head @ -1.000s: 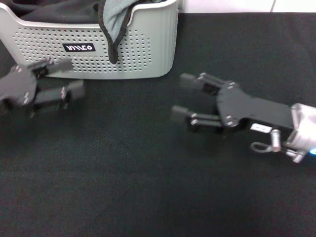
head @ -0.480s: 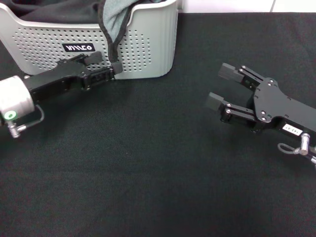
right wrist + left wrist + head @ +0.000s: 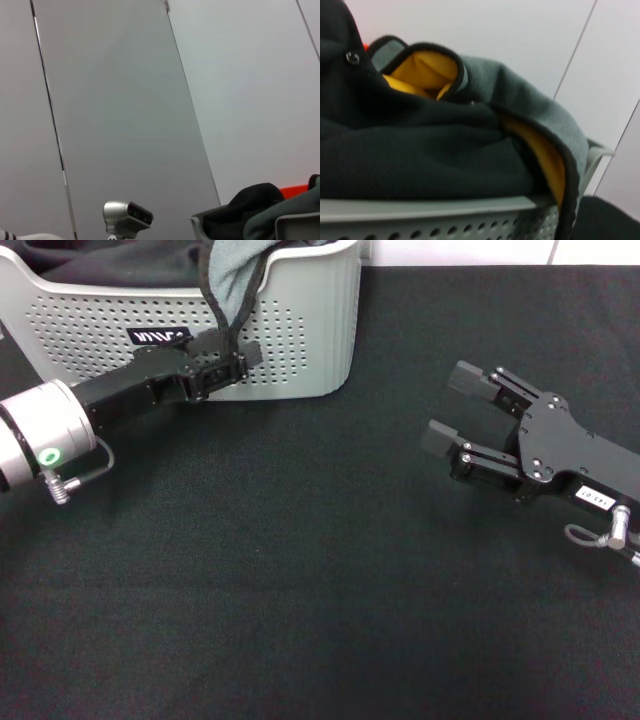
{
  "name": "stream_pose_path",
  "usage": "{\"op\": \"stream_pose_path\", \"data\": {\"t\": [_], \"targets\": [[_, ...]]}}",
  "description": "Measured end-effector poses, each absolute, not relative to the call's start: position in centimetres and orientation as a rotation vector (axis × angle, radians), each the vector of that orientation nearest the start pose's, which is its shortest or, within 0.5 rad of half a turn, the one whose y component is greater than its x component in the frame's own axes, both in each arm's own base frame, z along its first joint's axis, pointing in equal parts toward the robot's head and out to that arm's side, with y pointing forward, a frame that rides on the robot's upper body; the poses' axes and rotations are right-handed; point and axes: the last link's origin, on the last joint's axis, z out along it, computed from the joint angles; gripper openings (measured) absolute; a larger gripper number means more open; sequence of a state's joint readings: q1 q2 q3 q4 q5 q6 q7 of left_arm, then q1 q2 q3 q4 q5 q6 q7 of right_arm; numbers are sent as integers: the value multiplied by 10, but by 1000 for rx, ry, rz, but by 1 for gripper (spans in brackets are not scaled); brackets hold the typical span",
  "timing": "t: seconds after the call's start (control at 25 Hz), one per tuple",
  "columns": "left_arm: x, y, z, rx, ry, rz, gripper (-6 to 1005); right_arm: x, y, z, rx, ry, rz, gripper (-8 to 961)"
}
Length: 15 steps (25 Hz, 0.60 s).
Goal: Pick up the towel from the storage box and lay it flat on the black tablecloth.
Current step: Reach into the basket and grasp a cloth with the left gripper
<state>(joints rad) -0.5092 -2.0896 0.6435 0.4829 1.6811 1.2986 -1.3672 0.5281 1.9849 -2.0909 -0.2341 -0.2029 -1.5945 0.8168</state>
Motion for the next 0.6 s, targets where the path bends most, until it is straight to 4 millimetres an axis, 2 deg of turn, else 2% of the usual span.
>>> {"op": "stream_pose_path", "data": {"t": [0.2, 0.6], "targets": [[-281, 354, 0, -2252, -909, -960, 781, 222, 298, -37, -2443, 370, 1388, 872], [-277, 350, 0, -2282, -875, -988, 361, 222, 298, -38, -2433, 366, 1388, 871]]}}
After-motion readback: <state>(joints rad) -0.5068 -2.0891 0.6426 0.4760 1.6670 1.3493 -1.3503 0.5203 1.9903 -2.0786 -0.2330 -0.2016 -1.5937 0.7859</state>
